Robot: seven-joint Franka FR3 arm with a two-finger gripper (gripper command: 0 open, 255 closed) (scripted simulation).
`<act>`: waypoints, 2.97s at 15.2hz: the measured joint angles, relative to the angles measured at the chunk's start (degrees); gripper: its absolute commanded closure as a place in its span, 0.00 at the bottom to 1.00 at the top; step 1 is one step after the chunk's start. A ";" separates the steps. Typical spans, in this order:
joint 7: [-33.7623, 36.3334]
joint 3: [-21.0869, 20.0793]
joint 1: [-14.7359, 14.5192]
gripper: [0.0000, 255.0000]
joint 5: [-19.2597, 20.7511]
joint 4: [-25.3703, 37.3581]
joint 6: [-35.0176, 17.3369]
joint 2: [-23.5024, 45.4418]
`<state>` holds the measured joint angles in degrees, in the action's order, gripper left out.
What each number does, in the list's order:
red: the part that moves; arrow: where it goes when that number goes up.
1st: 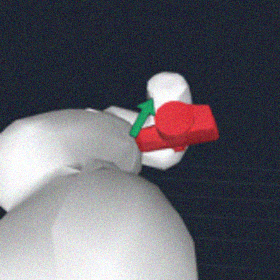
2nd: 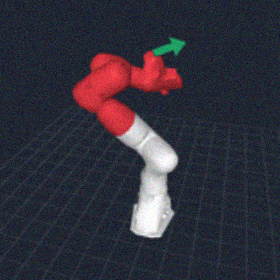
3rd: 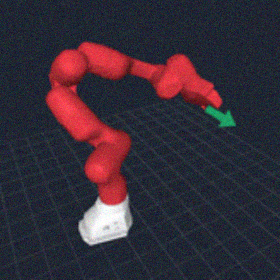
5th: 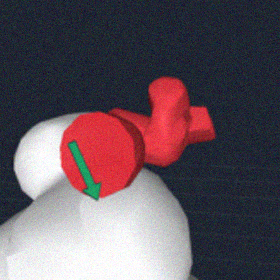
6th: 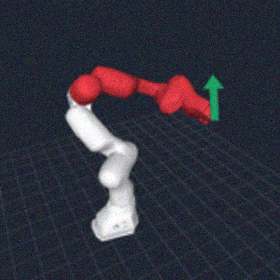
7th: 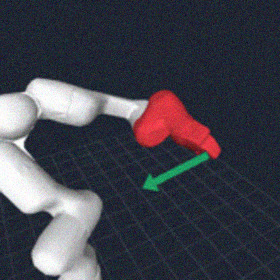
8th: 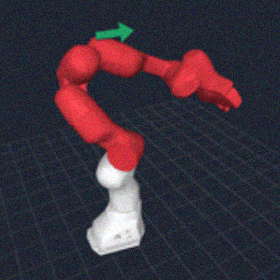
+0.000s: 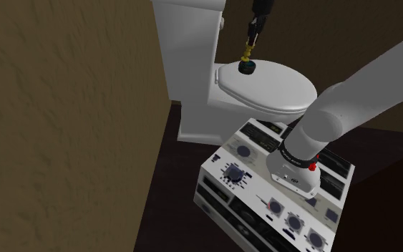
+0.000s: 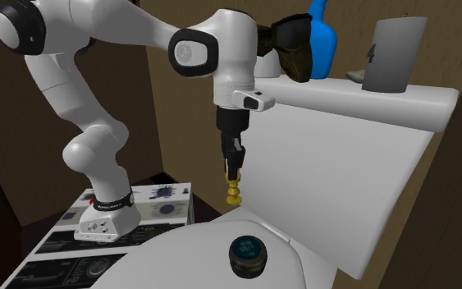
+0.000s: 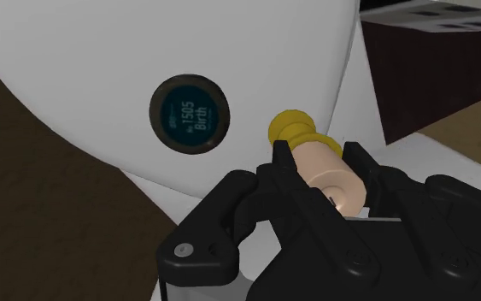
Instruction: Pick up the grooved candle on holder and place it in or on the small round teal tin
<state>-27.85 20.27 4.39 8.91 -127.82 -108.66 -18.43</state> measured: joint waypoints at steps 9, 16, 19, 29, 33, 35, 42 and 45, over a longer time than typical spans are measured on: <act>-12.10 7.51 2.71 1.00 -2.89 11.81 0.09 11.40; -12.93 8.17 3.00 1.00 -3.50 8.34 -5.05 13.22; -12.93 8.26 3.02 1.00 -3.67 6.43 -7.46 13.77; -13.70 8.53 3.15 1.00 -4.78 3.67 -12.96 15.60; -13.81 8.56 3.21 0.00 -4.85 3.91 -13.02 15.55; -13.99 8.80 3.40 0.00 -4.81 4.23 -13.14 15.68; -12.96 8.24 3.02 0.00 -3.95 5.66 -8.91 14.39; -12.80 8.07 2.94 0.00 -3.70 7.73 -6.13 13.66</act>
<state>-40.65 28.35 7.33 5.21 -120.09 -114.79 -4.78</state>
